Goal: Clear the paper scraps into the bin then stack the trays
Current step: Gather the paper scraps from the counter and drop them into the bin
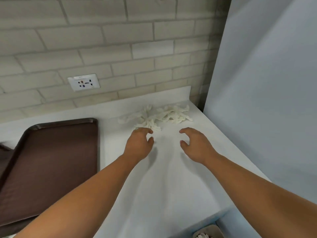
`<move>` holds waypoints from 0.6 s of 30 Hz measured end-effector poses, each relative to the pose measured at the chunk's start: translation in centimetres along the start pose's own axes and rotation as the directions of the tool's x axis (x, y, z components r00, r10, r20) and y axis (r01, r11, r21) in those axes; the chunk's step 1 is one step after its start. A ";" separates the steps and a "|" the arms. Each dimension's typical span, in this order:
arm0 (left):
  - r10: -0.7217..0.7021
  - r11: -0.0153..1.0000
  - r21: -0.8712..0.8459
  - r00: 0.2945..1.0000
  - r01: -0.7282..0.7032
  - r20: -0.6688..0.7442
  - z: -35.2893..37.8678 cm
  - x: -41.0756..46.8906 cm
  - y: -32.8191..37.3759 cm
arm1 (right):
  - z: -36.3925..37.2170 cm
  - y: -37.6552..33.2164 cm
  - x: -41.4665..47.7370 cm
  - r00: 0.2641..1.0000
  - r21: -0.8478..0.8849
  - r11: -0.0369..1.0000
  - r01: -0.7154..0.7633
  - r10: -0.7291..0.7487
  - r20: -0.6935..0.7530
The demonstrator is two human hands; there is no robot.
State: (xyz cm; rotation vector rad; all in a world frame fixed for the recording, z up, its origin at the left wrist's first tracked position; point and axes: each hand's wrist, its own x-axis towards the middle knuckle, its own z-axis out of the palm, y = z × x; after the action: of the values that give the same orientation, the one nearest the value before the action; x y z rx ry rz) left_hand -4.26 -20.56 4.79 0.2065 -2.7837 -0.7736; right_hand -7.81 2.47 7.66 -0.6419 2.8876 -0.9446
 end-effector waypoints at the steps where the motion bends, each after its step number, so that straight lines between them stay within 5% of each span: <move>1: -0.011 1.000 0.011 1.000 0.011 0.006 0.0 1.2 -1.2 | 0.9 -0.1 1.5 1.000 0.001 1.000 -0.003 0.003 0.011; 6: -0.058 0.998 0.007 0.996 0.058 0.074 0.5 6.7 -6.4 | 5.4 -0.7 7.5 0.998 0.013 1.000 -0.019 0.018 0.065; 13: -0.073 0.948 0.315 0.995 0.047 0.072 2.4 12.4 -9.5 | 9.6 -0.8 10.9 0.998 0.018 1.000 -0.021 0.020 0.068; 18: -0.097 0.946 0.320 0.988 0.053 0.123 3.8 13.8 -10.4 | 10.3 -0.4 12.1 0.999 0.000 0.999 -0.032 0.032 0.031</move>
State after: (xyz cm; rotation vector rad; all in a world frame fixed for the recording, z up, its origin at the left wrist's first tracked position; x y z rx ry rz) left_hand -17.82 -30.32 -1.10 0.3297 -3.0360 -0.3620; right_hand -17.03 -8.37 0.64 -0.6026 2.8619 -0.9227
